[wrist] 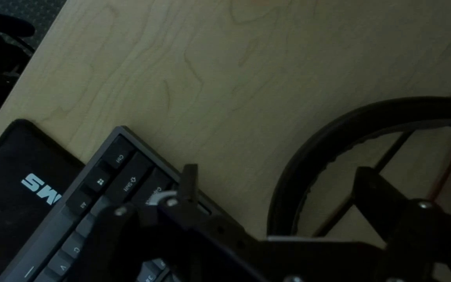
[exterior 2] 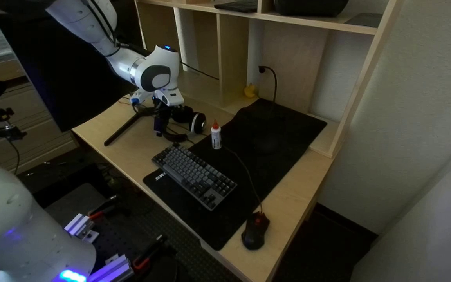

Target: Get the headphones from the table and put them on the second shelf of the top row

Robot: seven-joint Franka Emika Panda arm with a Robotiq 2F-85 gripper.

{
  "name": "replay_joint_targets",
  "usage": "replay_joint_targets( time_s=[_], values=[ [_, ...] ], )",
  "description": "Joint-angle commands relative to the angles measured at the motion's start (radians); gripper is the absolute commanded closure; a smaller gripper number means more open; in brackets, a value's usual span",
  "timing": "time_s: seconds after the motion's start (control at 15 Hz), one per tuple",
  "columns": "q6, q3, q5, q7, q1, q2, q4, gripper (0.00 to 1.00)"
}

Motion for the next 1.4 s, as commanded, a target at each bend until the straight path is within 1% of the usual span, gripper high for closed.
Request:
replay_joint_targets(
  time_s=[0.0,0.27,0.33,0.47,0.53,0.6,0.73,0.8,0.87,1.0,1.07,1.13,1.2,1.33],
  values=[
    [-0.003,-0.006,0.003,0.009,0.006,0.000,0.001,0.00],
    [-0.003,-0.006,0.003,0.024,0.006,0.000,0.001,0.00],
    [-0.045,-0.023,-0.021,0.081,0.020,-0.008,0.001,0.00],
    [-0.024,-0.008,0.016,0.094,0.010,-0.005,-0.001,0.00],
    [0.008,-0.011,0.013,0.110,0.013,-0.005,-0.005,0.00],
    [-0.003,-0.011,0.015,0.128,0.013,-0.005,-0.004,0.00],
    [0.013,-0.023,-0.016,0.174,0.024,-0.007,-0.008,0.00],
    [0.025,-0.019,-0.008,0.182,0.021,-0.006,-0.008,0.00],
    [-0.004,-0.008,-0.001,0.153,0.008,0.000,0.001,0.00],
    [0.003,-0.008,-0.001,0.167,0.008,-0.001,0.001,0.00],
    [-0.039,-0.012,-0.008,0.173,0.006,0.021,0.031,0.00],
    [-0.103,-0.016,0.001,0.179,-0.005,0.100,0.109,0.00],
    [-0.134,-0.012,0.012,0.168,-0.013,0.148,0.147,0.00],
    [-0.162,-0.017,0.007,0.161,-0.010,0.199,0.187,0.00]
  ],
)
